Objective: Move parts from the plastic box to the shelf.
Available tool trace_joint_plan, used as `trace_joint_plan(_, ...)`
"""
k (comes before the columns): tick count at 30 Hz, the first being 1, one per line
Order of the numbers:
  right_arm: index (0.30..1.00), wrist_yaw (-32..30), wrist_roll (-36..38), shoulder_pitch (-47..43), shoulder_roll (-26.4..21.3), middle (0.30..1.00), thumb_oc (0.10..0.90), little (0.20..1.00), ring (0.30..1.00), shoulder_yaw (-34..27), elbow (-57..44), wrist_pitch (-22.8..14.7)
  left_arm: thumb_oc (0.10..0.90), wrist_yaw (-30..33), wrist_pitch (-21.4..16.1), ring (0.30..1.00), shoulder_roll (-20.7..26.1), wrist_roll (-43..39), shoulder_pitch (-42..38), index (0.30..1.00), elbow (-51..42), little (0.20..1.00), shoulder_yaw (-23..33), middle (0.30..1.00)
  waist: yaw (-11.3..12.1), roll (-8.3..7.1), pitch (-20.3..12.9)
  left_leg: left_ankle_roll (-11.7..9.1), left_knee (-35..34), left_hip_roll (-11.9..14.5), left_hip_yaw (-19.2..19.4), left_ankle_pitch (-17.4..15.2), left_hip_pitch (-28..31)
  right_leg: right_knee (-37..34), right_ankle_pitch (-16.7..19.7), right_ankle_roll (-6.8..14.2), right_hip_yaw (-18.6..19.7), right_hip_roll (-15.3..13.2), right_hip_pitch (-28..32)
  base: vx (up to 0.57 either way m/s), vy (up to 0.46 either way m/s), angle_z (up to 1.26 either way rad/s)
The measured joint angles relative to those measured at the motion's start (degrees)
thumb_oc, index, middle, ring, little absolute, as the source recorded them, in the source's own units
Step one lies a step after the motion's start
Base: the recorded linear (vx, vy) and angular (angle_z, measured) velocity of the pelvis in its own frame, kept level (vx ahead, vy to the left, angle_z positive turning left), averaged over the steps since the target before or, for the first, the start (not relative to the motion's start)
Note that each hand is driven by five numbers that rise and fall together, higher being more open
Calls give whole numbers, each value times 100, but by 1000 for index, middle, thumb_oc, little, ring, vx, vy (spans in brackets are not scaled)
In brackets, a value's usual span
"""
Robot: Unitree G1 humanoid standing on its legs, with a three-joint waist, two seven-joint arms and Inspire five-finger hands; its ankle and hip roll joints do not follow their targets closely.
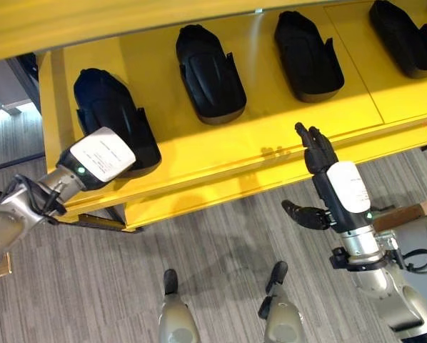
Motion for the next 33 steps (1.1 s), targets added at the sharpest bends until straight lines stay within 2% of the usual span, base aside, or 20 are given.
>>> trace_joint_plan(6, 1000, 1, -15, 9, -12, 1000, 900, 1000, 1000, 0, -1, 15, 400, -9, -1, 300, 111, 2, -257, 300, 4, 300, -256, 300, 0, 0, 2, 2, 51, -7, -18, -4, -79, 11, 20, -17, -10, -11, -60, -2, 17, 0)
trace_joint_plan(10, 1000, 1, -216, 7, -31, 1000, 900, 1000, 1000, -8, -8, 16, 400, -23, -8, 300, 241, 4, -650, 300, 22, 300, -713, 300, -41, 2, 3, 12, 102, -27, -39, -11, -121, 33, 20, -17, -18, -35, -75, 0, 32, 2)
trace_joint_plan(14, 1000, 1, -216, 17, -42, 1000, 900, 1000, 1000, -15, -10, 19, 400, -23, -6, 300, 241, 9, -686, 300, 48, 300, -763, 300, -125, 2, 3, 32, 148, -89, -64, -25, -170, 42, 34, -26, -36, -102, -80, 4, 13, 5)
trace_joint_plan(15, 1000, 1, -216, 17, -42, 1000, 900, 1000, 1000, -15, -10, 19, 551, -23, -5, 511, 241, 9, -691, 511, 53, 511, -775, 511, -130, 3, 3, 37, 159, -92, -63, -31, -172, 43, 36, -28, -32, -106, -80, 0, 0, 0)
trace_joint_plan(16, 1000, 1, -216, 17, -42, 1000, 900, 1000, 1000, -17, -10, 21, 822, -25, -5, 890, 241, 9, -691, 890, 57, 890, -778, 890, -132, 3, 3, 39, 176, -93, -63, -42, -176, 47, 37, -28, -26, -108, -82, 0, 0, 0)
trace_joint_plan(17, 1000, 1, -216, 17, -43, 1000, 900, 1000, 1000, -18, -10, 25, 900, -27, -4, 1000, 241, 9, -693, 1000, 57, 1000, -785, 1000, -135, 3, 3, 40, 201, -93, -63, -56, -185, 50, 37, -28, -23, -110, -84, 0, 0, 0)
trace_joint_plan(24, 1000, 1, -216, -8, -42, 1000, 900, 1000, 1000, -27, -18, 50, 900, -266, -32, 1000, 240, 193, -615, 1000, 161, 1000, -1006, 1000, -128, 13, 8, 48, 336, -94, -36, -112, -283, 99, 40, -32, 54, -126, -196, 1, 0, -2)
trace_joint_plan(26, 1000, 1, -215, -35, -44, 1000, 900, 1000, 1000, -61, -20, 69, 900, -270, -13, 1000, 240, 202, -605, 1000, 259, 1000, -1029, 1000, -116, 77, 46, 49, 338, -94, -28, -111, -264, 113, 40, -32, 67, -130, -193, 4, -4, -4)
trace_joint_plan(29, 1000, 4, -214, -39, -45, 1000, 900, 1000, 1000, -118, -20, 96, 900, -271, -1, 1000, 240, 203, -200, 1000, 320, 1000, -654, 1000, -125, 112, 48, 49, 349, -93, -17, -110, -247, 122, 40, -32, 92, -130, -191, 6, -5, -1)
trace_joint_plan(33, 1000, 10, -214, -40, -45, 1000, 900, 1000, 1000, -182, -20, 137, 900, -286, 0, 1000, 240, 204, 60, 1000, 483, 1000, -420, 1000, -106, 129, 39, 52, 364, -94, -21, -106, -231, 171, 40, -33, 102, -139, -187, 0, 0, 0)
